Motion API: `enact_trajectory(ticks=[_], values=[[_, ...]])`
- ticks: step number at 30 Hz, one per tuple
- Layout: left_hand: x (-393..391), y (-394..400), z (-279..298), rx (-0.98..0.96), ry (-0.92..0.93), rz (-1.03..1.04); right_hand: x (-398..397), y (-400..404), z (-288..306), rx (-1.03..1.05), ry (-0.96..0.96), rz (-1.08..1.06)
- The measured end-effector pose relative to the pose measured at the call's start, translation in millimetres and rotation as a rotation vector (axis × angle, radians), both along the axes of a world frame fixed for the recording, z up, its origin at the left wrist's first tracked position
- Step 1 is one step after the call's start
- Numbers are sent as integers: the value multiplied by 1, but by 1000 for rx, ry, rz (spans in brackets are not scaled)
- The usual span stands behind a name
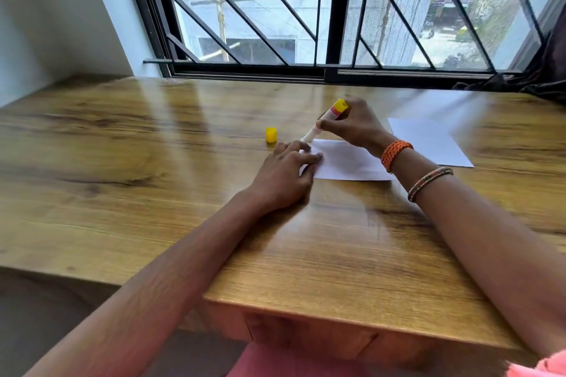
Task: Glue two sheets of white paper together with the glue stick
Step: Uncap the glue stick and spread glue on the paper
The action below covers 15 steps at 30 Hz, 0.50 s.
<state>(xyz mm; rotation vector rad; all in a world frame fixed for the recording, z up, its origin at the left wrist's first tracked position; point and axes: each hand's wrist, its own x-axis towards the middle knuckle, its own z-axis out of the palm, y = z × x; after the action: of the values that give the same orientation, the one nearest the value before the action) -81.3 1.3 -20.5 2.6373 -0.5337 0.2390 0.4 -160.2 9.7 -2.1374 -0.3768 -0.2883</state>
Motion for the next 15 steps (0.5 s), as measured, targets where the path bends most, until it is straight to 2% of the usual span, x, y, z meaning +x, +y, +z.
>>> enact_trajectory(ticks=[15], values=[[-1, -1, -1, -8, -25, 3, -1, -5, 2, -78, -29, -18]])
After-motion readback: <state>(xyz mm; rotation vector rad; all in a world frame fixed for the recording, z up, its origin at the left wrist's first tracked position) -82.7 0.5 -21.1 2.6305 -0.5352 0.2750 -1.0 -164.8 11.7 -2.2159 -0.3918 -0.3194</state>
